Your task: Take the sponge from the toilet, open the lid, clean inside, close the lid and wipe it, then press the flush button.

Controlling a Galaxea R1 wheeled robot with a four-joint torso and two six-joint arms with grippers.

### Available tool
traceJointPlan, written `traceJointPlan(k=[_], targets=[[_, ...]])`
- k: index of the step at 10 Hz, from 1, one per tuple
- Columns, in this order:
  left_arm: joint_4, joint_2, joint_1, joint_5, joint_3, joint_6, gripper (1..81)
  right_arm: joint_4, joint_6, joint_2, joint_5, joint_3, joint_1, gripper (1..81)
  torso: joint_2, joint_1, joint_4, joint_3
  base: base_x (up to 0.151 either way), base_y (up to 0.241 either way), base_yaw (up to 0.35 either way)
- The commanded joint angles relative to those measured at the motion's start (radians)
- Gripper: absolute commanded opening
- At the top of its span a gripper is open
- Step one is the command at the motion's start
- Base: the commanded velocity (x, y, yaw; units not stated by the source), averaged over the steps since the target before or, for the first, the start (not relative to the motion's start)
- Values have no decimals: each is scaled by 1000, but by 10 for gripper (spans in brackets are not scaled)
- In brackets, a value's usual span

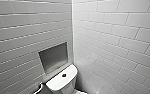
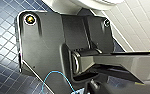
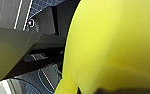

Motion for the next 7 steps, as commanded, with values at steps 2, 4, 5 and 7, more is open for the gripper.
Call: traceJointPlan(k=[2, 4, 5, 7], targets=[[27, 127, 39, 27, -201, 13, 10, -16, -1, -4, -58, 9, 9, 10, 0, 0, 0, 30, 0, 0, 0], [26, 185, 59, 27, -288, 13, 10, -18, -1, -1, -58, 9, 9, 10, -1, -1, 0, 55, 0, 0, 0], [24, 225, 69, 27, -350, 13, 10, -19, -1, 1, -58, 9, 9, 10, -2, -1, 0, 59, 0, 0, 0], [13, 316, 85, 28, -497, 11, 10, -12, -1, 1, -59, 6, 12, 10, -2, -2, 0, 58, 0, 0, 0]])
